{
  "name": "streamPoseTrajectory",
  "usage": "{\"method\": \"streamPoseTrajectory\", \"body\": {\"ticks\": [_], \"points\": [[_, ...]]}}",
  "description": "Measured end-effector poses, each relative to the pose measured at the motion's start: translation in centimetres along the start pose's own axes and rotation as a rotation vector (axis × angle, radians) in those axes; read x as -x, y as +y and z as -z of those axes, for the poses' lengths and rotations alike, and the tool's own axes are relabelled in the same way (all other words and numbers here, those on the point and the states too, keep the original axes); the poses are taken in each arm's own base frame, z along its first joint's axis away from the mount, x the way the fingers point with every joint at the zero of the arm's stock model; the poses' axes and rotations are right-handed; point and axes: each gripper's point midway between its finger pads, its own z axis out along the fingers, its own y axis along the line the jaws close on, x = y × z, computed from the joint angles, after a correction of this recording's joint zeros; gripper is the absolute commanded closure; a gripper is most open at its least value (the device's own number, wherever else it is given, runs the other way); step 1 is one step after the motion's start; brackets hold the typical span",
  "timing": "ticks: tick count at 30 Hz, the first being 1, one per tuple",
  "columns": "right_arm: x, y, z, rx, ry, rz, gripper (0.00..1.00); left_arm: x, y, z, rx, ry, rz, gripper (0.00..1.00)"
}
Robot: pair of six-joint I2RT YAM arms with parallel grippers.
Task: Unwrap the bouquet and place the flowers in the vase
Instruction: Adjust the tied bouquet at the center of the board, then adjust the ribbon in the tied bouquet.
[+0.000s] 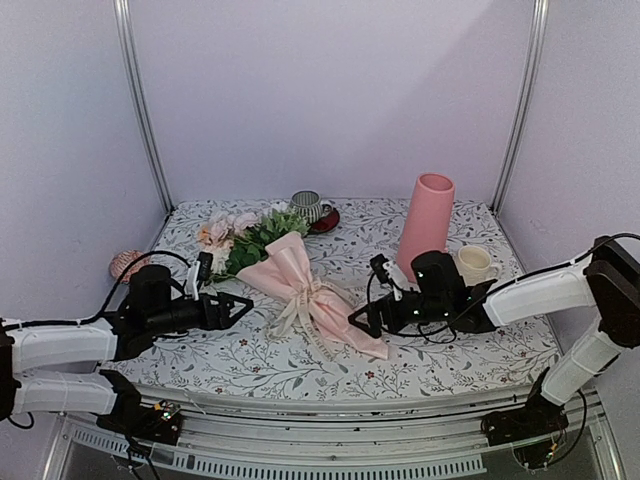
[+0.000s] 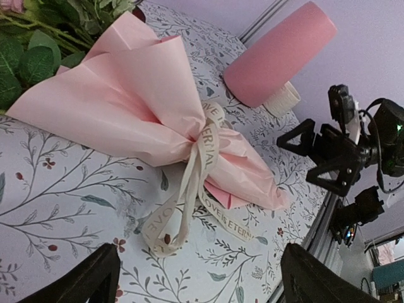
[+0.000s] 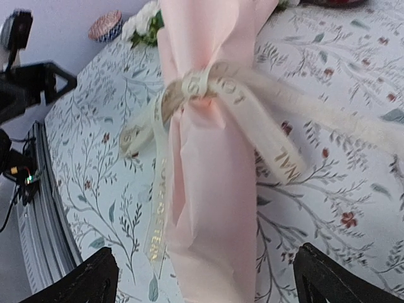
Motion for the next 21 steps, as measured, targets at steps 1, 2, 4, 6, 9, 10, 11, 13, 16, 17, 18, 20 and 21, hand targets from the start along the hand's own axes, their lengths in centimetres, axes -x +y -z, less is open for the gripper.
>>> {"method": "streamPoseTrajectory", "body": {"ticks": [1, 2, 4, 6, 9, 10, 11, 13, 16, 17, 18, 20, 21], "points": [[0.8, -0.2, 0.4, -0.013, -0.029, -0.001, 0.01, -0.3, -0.6, 0.1, -0.012, -0.002, -0.007, 0.1], [1.7, -0.5, 0.8, -0.033, -0.063, -0.005, 0.01, -0.6, -1.1, 0.3, -0.021, -0.004, -0.009, 0.1], [2.9, -1.5, 1.5, -0.071, -0.112, -0.015, 0.01, -1.2, -1.8, 0.5, -0.035, -0.003, -0.009, 0.1], [3.3, -2.6, 1.9, -0.108, -0.133, -0.03, 0.01, -2.0, -2.2, 0.6, -0.037, 0.007, -0.002, 0.11], [3.4, -3.9, 2.1, -0.142, -0.143, -0.053, 0.01, -2.7, -2.1, 0.5, -0.027, 0.026, 0.028, 0.11], [3.4, -4.2, 2.0, -0.148, -0.145, -0.061, 0.01, -3.0, -2.0, 0.3, -0.021, 0.033, 0.036, 0.13], [3.4, -4.5, 1.9, -0.152, -0.143, -0.067, 0.01, -3.3, -1.9, 0.2, -0.015, 0.044, 0.045, 0.15], [2.9, -4.8, 1.5, -0.159, -0.13, -0.079, 0.01, -4.2, -1.8, -0.2, -0.008, 0.076, 0.061, 0.21], [2.1, -5.3, 1.0, -0.169, -0.108, -0.1, 0.01, -6.1, -1.8, -1.3, 0.004, 0.156, 0.089, 0.36], [2.1, -5.4, 1.0, -0.172, -0.107, -0.107, 0.01, -6.6, -1.8, -1.7, 0.009, 0.184, 0.101, 0.39], [2.1, -5.6, 1.0, -0.174, -0.111, -0.116, 0.01, -7.2, -1.8, -2.3, 0.015, 0.213, 0.108, 0.4], [2.3, -5.9, 1.2, -0.177, -0.128, -0.134, 0.01, -8.0, -2.3, -3.3, 0.016, 0.266, 0.106, 0.43], [2.2, -6.2, 1.3, -0.18, -0.132, -0.145, 0.01, -8.4, -2.9, -3.9, 0.011, 0.292, 0.101, 0.45]]}}
